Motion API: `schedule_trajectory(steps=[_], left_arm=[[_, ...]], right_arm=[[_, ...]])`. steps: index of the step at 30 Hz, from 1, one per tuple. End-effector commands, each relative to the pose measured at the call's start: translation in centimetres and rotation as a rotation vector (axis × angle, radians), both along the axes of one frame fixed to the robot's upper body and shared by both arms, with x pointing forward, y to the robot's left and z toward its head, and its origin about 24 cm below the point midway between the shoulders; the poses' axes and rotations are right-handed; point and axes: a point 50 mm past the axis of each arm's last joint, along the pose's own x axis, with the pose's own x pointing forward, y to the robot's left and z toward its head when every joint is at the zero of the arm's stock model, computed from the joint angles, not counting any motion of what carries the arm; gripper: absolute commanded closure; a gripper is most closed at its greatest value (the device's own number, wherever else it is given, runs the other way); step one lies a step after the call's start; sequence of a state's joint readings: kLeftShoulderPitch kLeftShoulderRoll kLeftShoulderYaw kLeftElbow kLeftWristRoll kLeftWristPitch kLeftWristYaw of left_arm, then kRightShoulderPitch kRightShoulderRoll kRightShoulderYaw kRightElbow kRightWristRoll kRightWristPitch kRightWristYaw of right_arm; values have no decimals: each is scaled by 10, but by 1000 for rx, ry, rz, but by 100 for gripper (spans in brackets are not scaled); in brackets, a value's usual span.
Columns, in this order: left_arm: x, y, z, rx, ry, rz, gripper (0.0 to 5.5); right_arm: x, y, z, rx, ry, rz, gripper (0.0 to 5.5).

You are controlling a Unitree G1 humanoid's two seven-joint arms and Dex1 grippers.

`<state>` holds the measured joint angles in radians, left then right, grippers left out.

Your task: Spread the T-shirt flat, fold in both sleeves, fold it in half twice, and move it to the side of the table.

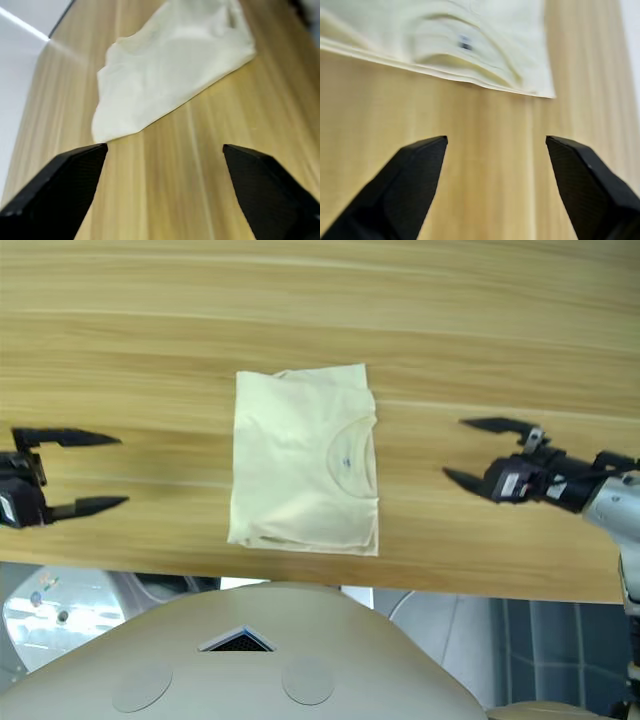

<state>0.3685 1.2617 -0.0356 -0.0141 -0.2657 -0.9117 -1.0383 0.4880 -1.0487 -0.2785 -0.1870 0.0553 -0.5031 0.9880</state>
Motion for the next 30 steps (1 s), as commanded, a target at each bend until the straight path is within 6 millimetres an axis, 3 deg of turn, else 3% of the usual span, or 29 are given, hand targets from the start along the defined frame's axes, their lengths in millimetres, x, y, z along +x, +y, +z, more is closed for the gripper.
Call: schedule_trajectory(steps=[1, 7, 16, 30], left_arm=[[-8, -16, -13, 28, 5, -74, 115], [-9, -39, -28, -14, -5, -119, 115], [-15, -51, -46, -10, 56, -157, 115], [-10, -70, -64, -43, 62, -194, 115]], right_arm=[[-8, 1, -4, -38, 69, 71, 186], [-29, 20, -30, -8, 183, 173, 186], [-39, 41, -66, 19, 273, 209, 186], [-44, 55, -76, 76, 276, 234, 186]])
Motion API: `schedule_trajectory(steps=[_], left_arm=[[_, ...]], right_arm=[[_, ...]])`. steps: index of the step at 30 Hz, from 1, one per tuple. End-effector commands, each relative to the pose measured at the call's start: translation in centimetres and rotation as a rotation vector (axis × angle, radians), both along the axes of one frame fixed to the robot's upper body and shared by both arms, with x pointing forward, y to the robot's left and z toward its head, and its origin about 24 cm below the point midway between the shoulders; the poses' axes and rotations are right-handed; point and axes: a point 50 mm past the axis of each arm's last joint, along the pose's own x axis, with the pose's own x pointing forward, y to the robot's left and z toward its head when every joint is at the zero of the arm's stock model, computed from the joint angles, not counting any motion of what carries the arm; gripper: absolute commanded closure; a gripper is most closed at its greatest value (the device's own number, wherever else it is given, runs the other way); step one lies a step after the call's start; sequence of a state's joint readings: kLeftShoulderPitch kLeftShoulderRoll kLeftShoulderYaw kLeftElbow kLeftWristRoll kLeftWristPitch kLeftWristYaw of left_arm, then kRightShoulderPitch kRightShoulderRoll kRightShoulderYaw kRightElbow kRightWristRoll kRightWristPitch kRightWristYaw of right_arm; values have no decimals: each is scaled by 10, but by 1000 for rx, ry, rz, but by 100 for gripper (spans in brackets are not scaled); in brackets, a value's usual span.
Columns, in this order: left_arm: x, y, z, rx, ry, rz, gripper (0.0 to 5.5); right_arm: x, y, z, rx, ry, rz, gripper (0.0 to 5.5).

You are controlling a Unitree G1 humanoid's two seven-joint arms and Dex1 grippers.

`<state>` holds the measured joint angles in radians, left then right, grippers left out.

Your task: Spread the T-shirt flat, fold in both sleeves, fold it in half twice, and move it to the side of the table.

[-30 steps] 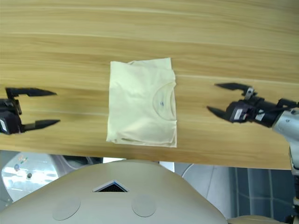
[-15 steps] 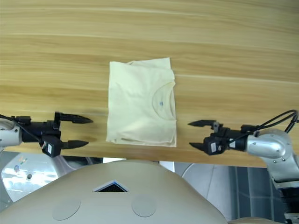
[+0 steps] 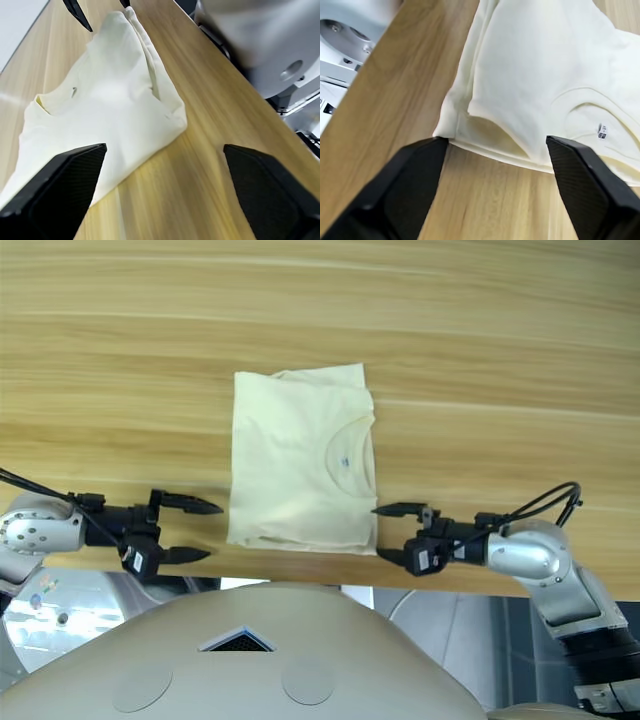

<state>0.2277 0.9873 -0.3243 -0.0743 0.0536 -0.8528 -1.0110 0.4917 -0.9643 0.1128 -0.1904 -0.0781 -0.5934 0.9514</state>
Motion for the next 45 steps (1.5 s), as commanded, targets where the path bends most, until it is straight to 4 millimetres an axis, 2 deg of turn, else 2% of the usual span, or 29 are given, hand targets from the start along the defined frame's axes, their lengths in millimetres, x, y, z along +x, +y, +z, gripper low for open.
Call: schedule_trajectory(steps=[1, 7, 13, 33, 35, 45], left_arm=[[6, -4, -4, -3, -16, 1, 115], [7, -9, -9, -10, -19, -3, 115], [6, -6, -16, 25, -8, -4, 115], [-1, -23, -32, -6, 26, -61, 115], [0, -23, -32, -3, 23, -62, 144], [5, -17, -35, 34, 2, -62, 310]], right_arm=[[-4, -1, -7, -43, 29, 11, 186], [-5, 2, -8, -30, 26, 15, 186], [-4, 3, -7, -25, 21, 16, 186], [0, 9, -5, 7, -6, 20, 186], [1, 9, -5, 7, -6, 19, 186], [2, 11, -4, 17, -15, 23, 359]])
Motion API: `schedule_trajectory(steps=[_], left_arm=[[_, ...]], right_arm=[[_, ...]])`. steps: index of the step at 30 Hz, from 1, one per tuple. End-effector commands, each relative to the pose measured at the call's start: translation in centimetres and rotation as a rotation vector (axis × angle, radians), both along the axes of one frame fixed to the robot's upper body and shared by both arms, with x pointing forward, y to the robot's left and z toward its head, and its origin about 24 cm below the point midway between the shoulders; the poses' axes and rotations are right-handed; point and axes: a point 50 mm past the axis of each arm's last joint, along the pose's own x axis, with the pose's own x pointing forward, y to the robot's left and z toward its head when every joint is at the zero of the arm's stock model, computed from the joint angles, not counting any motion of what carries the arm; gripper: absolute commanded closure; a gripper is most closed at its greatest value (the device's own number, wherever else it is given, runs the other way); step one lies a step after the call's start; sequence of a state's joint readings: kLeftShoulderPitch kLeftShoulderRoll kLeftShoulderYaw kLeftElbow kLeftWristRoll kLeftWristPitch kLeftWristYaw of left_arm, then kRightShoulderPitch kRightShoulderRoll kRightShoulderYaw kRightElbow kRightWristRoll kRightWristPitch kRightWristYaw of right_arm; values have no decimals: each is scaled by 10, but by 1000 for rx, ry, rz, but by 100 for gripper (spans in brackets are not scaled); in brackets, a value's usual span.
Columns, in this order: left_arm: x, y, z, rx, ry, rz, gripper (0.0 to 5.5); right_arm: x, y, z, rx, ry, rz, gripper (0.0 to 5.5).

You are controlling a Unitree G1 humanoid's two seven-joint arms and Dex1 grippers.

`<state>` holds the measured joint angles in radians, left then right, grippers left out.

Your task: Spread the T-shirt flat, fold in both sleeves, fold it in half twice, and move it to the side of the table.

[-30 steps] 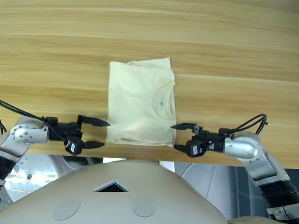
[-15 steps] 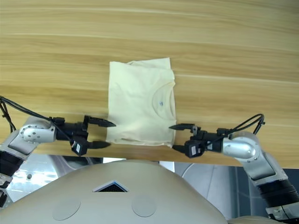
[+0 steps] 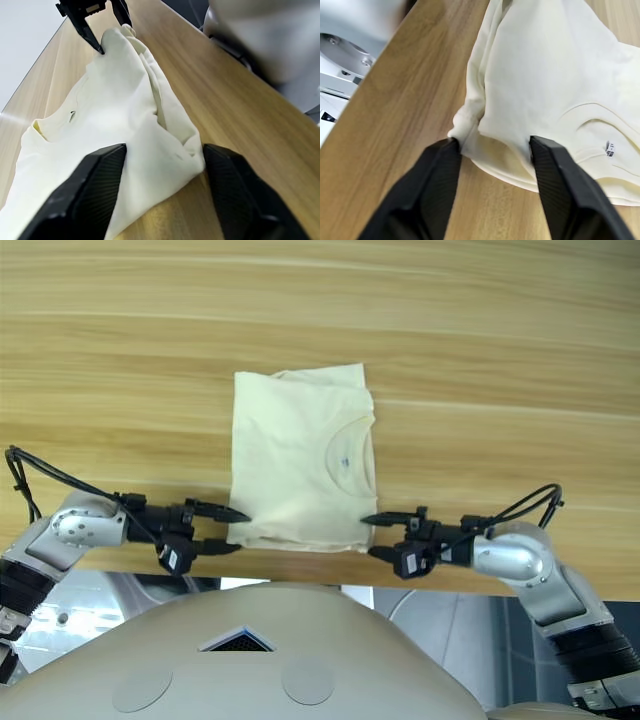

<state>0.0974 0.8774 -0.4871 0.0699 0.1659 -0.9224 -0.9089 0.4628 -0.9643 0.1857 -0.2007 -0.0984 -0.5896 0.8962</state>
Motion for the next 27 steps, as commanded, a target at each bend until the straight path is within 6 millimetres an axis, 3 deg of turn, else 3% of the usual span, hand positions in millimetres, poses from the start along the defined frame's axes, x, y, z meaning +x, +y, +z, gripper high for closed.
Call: schedule_trajectory(steps=[1, 10, 13, 18, 27], left_arm=[[0, 7, -9, 95, 11, -11, 324], [0, 6, -9, 89, 8, -9, 481], [-1, 6, -8, 82, 9, -8, 519], [-1, 5, 4, 15, 20, 0, 525], [6, 9, 58, -176, 15, 9, 525]], right_arm=[[2, -1, 1, -14, -4, 4, 375], [4, 1, 4, 1, -12, 2, 548], [6, 2, 7, 14, -22, -4, 550], [11, -2, 23, 54, -63, -12, 550], [10, -6, 63, 225, -92, 29, 550]])
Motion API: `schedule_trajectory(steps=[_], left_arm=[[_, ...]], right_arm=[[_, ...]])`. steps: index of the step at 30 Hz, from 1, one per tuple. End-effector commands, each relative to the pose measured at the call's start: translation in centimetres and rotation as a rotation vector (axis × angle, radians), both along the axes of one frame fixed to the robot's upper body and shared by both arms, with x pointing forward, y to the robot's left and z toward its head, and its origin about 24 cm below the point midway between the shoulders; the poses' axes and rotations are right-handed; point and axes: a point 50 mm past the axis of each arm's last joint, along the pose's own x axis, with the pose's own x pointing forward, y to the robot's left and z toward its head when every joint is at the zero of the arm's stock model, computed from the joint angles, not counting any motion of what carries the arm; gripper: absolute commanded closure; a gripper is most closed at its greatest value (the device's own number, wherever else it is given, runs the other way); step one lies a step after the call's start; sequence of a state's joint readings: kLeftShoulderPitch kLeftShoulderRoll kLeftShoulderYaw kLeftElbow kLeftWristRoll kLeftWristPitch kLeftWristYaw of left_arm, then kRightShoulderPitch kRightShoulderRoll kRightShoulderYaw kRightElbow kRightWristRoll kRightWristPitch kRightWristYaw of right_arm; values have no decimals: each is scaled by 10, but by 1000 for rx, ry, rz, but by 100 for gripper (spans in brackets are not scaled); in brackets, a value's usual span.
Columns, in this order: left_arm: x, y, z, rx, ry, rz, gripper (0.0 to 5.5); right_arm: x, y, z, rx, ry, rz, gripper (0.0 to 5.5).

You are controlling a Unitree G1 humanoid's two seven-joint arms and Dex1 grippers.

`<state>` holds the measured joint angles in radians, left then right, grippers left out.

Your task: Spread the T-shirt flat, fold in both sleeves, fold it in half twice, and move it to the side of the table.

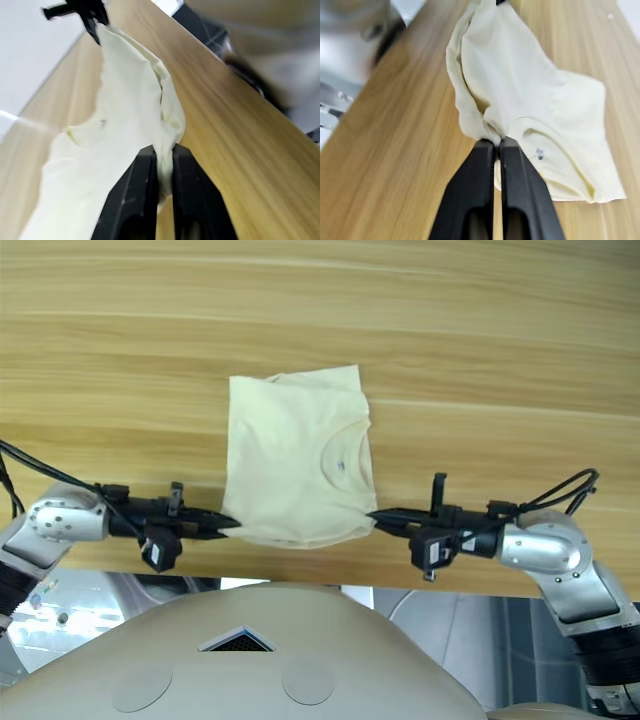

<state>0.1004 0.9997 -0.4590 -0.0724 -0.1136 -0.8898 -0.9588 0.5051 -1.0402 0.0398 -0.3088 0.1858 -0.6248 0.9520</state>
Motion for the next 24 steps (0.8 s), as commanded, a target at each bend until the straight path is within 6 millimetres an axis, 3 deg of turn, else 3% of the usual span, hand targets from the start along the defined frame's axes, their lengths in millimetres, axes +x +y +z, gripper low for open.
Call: schedule_trajectory(steps=[1, 5, 10, 17, 24], left_arm=[[-4, 3, 22, -55, 10, -24, 525], [-3, 5, 36, -100, 17, -27, 525], [3, 7, 38, -110, 17, 4, 525], [14, 9, 23, -70, 30, 92, 525], [31, 15, 19, -59, 47, 227, 525]], right_arm=[[-2, 0, 18, 58, -17, 51, 550], [-4, 0, 24, 90, -17, 67, 550], [1, -2, 28, 105, -43, 42, 550], [20, 1, 29, 133, -101, -64, 550], [36, 3, 23, 122, -145, -159, 550]])
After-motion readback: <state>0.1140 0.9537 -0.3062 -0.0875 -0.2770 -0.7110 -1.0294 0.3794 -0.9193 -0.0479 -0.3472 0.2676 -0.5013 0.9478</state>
